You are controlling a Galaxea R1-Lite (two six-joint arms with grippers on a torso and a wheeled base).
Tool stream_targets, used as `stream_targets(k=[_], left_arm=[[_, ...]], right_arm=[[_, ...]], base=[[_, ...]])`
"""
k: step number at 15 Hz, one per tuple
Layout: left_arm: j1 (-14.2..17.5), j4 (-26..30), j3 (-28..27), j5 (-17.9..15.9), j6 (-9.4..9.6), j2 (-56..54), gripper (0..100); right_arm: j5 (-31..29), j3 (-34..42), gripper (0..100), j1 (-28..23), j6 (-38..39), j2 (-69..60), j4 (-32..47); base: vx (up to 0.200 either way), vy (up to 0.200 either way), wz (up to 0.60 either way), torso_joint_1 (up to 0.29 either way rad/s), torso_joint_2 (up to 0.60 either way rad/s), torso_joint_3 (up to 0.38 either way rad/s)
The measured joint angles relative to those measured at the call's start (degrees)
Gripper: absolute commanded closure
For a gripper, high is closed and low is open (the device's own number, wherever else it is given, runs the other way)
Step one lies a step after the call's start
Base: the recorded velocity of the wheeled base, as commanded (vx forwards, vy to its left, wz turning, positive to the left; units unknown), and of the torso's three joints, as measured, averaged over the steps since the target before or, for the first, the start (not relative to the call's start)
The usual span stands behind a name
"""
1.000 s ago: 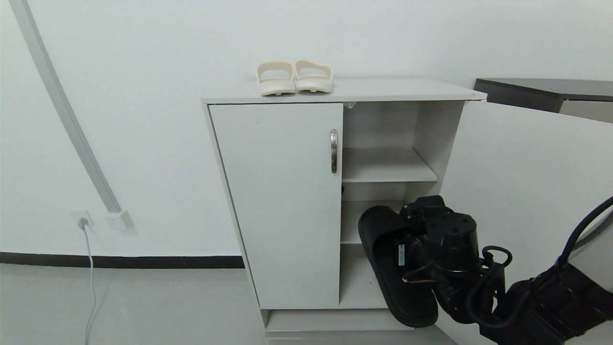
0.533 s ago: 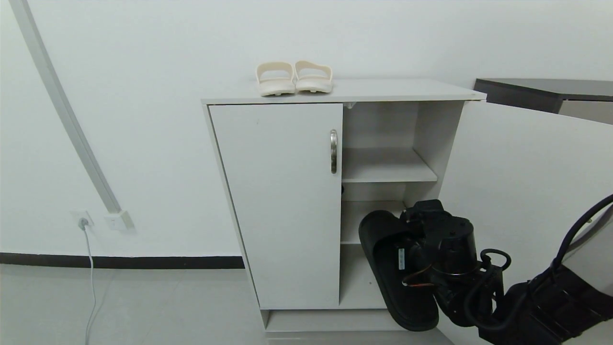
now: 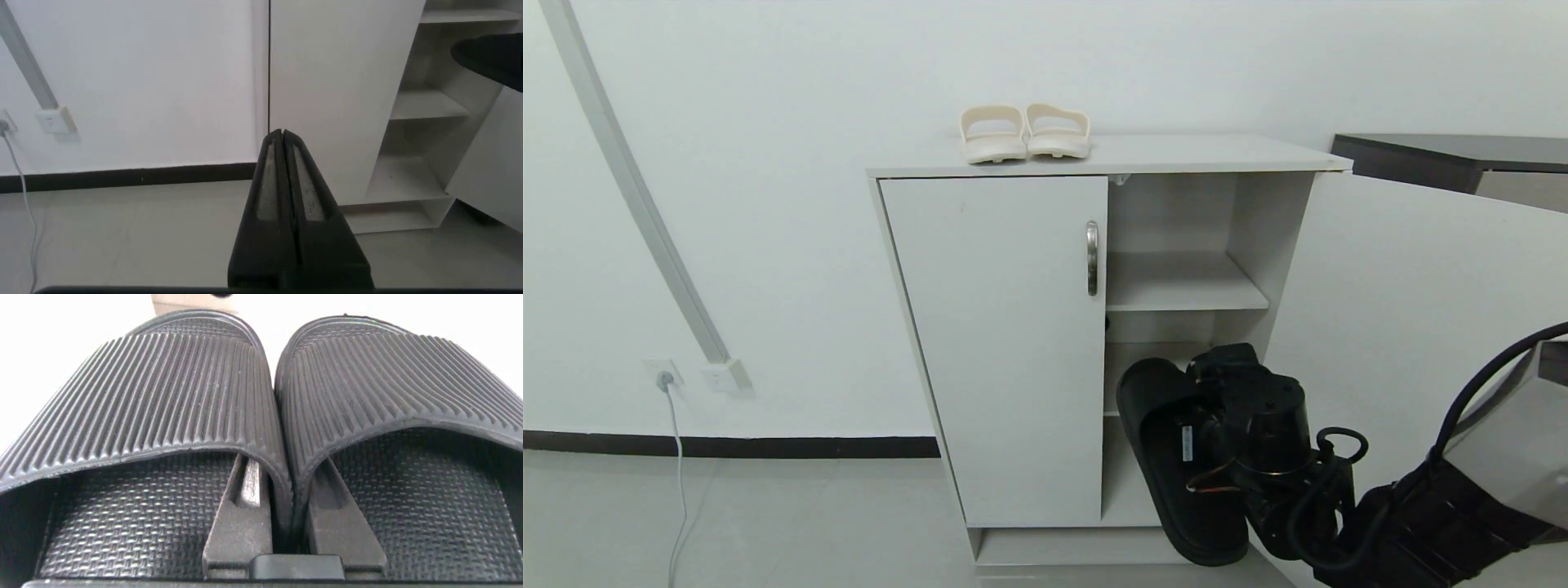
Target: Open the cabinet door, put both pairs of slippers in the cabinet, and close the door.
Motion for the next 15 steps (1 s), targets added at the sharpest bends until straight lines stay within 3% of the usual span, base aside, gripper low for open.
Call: stream_targets(k=[3,9,15], left_arm=[[0.0,0.0,0.0,0.1,0.04,0.0,100],[0.0,0.0,0.0,0.1,-0.02,0.0,100],[0.0,0.0,0.0,0.1,-0.02,0.0,100]], right_arm=[[-2.0,-2.0,100,0.5,1.6,2.6,0.1],[-2.0,-3.3,100,0.6,2.3,4.9,0.2],[-1.9,-5.3,100,0.9,2.4,7.6,-0.1]], base=[[0.000,0.000,0.00,0.000,0.00,0.000],[0.000,-0.200,0.00,0.006,0.00,0.003],[0.000,0.000,0.00,0.000,0.00,0.000]])
